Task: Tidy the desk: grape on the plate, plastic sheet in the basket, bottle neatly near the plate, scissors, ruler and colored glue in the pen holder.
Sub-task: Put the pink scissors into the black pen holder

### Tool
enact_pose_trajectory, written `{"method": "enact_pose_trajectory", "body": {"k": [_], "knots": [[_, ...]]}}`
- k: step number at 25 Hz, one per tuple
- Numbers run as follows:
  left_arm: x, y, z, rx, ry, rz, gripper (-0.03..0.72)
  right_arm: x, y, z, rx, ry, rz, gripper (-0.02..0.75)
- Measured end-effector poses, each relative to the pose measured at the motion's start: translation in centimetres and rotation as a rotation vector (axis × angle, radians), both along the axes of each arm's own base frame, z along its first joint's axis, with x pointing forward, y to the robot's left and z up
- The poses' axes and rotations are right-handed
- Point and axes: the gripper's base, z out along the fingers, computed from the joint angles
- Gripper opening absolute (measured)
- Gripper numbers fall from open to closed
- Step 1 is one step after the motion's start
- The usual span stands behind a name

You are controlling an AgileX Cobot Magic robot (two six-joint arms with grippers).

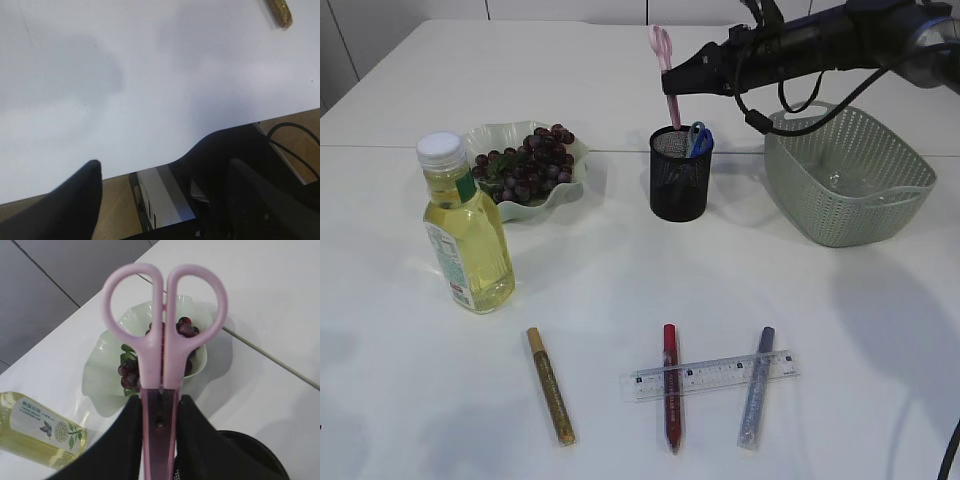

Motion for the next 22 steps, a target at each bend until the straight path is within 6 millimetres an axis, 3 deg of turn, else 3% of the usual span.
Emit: {"method": "enact_pose_trajectory", "body": {"k": [13,22], "knots": [[-0.02,0.0,0.0,0.0,0.002,0.0,0.559,0.08,-0.02,-0.3,-0.094,-0.222,0.097,0.164],[-0.02,0.0,0.0,0.0,0.002,0.0,0.559,0.13,-0.04,-0.29,-0.112,-0.267,0.11,0.164]]}}
